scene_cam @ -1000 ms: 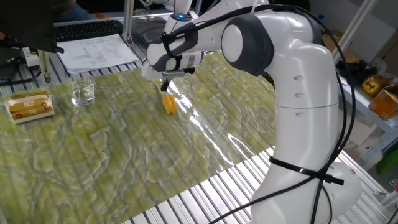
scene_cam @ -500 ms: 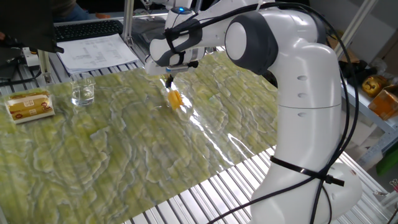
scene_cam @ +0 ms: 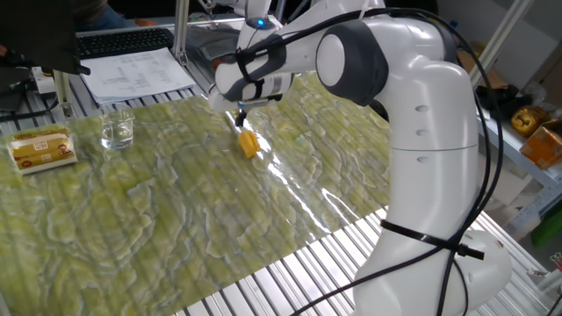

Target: Scrub the table with a brush

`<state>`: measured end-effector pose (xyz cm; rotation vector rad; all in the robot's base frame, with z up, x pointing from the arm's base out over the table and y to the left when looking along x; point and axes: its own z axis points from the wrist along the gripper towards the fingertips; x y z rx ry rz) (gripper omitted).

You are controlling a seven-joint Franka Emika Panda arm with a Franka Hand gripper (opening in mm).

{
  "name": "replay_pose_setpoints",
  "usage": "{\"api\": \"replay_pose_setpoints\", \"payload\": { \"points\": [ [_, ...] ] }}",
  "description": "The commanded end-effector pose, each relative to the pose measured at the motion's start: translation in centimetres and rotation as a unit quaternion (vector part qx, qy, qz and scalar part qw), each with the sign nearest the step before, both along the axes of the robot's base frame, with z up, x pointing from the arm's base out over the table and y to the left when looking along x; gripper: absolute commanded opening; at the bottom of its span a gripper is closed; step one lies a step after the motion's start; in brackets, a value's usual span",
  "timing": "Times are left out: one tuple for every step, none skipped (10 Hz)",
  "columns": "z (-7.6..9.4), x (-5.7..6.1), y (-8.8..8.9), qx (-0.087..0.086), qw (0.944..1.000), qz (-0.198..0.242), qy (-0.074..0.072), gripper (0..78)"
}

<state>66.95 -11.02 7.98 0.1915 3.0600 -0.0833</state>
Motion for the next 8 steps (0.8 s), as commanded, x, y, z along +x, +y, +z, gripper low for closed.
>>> {"api": "replay_pose_setpoints", "payload": {
  "points": [
    [-1.4, -0.3, 1.8, 0.007, 0.9994, -0.027, -0.02, 1.2],
    [-1.2, -0.7, 3.0, 0.008, 0.9989, -0.041, -0.021, 1.2],
    [-1.2, -1.0, 4.2, 0.009, 0.9983, -0.054, -0.022, 1.2],
    [-1.2, -1.2, 5.1, 0.01, 0.9975, -0.064, -0.027, 1.2],
    [-1.3, -1.3, 5.5, 0.011, 0.9971, -0.069, -0.03, 1.2],
    [-1.5, -1.5, 6.4, 0.012, 0.9962, -0.079, -0.035, 1.2],
    [-1.5, -1.6, 7.0, 0.014, 0.9953, -0.088, -0.038, 1.2],
    [-1.5, -1.6, 7.4, 0.017, 0.9946, -0.094, -0.04, 1.2]
  ]
}}
